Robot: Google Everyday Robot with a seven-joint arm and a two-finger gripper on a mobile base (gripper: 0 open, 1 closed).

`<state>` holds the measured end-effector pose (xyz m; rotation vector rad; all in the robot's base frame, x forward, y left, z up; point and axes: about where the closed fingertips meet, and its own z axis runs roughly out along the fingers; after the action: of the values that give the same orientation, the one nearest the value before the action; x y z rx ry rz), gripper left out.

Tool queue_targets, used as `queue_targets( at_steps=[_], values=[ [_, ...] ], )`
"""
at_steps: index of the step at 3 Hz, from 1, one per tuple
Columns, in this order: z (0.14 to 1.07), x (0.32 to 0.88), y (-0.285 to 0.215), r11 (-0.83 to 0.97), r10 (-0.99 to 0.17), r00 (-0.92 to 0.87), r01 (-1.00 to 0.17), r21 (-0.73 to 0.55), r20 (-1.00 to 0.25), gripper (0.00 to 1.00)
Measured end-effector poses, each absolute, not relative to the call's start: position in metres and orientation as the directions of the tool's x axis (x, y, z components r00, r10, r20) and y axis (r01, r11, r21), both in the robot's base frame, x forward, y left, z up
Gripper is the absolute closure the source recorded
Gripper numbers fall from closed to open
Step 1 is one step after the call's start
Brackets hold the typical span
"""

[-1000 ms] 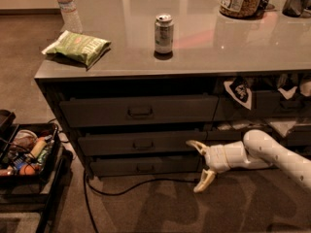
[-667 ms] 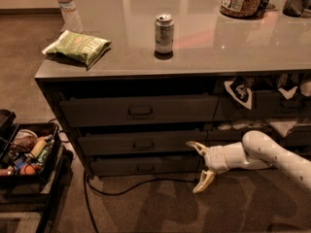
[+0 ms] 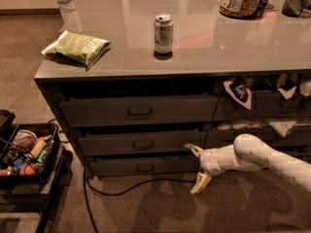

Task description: Open middle drawer

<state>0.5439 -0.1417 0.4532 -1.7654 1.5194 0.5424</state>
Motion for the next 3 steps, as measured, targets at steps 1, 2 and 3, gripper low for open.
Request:
queue_targets(
  at_steps=[1,2,3],
  values=[
    [0.450,0.547,-0.136,-0.045,-0.651,0.222,-0.966,-0.255,-0.726,0.00],
    [0.445,0.567,-0.125,-0.060,-0.651,0.262,-0.954,-0.295,-0.712,0.00],
    [0.447,0.584,-0.118,-0.076,-0.662,0.300,-0.939,-0.337,-0.687,0.00]
  ],
)
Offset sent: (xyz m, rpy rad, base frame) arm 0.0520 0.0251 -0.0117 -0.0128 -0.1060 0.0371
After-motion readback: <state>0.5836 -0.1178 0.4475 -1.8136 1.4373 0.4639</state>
